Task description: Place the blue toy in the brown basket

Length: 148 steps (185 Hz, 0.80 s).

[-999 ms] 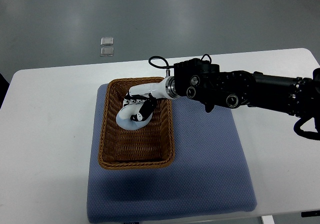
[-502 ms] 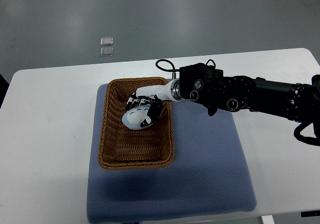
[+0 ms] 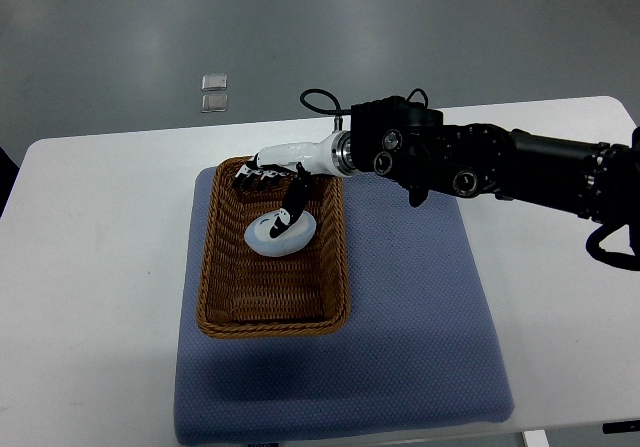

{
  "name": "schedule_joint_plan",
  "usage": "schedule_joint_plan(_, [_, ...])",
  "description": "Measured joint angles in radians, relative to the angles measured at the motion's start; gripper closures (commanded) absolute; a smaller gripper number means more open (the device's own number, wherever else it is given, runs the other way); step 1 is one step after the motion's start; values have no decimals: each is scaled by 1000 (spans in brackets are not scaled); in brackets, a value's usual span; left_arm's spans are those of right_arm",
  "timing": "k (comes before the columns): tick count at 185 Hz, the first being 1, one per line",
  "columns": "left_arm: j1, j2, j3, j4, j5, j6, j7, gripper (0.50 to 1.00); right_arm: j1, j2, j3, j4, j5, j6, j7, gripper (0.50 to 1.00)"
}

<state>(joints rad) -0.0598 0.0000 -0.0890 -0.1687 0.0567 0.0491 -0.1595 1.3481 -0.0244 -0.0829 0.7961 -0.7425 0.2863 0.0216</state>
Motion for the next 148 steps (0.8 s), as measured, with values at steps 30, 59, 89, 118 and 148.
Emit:
schedule_joint_plan(30, [0,0,0,0,0,0,0,500,5,-64,107,0,0,28,0,607])
schedule_joint_plan(59, [0,0,1,0,0,0,0,500,-16,-144,266,0,0,41,0,605])
schedule_joint_plan(89, [0,0,2,0,0,0,0,500,-119,-211,503,-13,1,38,0,605])
schedule_joint_plan(118, [0,0,2,0,0,0,0,500,-255,-218,759,-35,5,27,0,603])
schedule_joint_plan(148, [0,0,2,0,0,0,0,500,-384,-205,974,-70,79,25,-1,591])
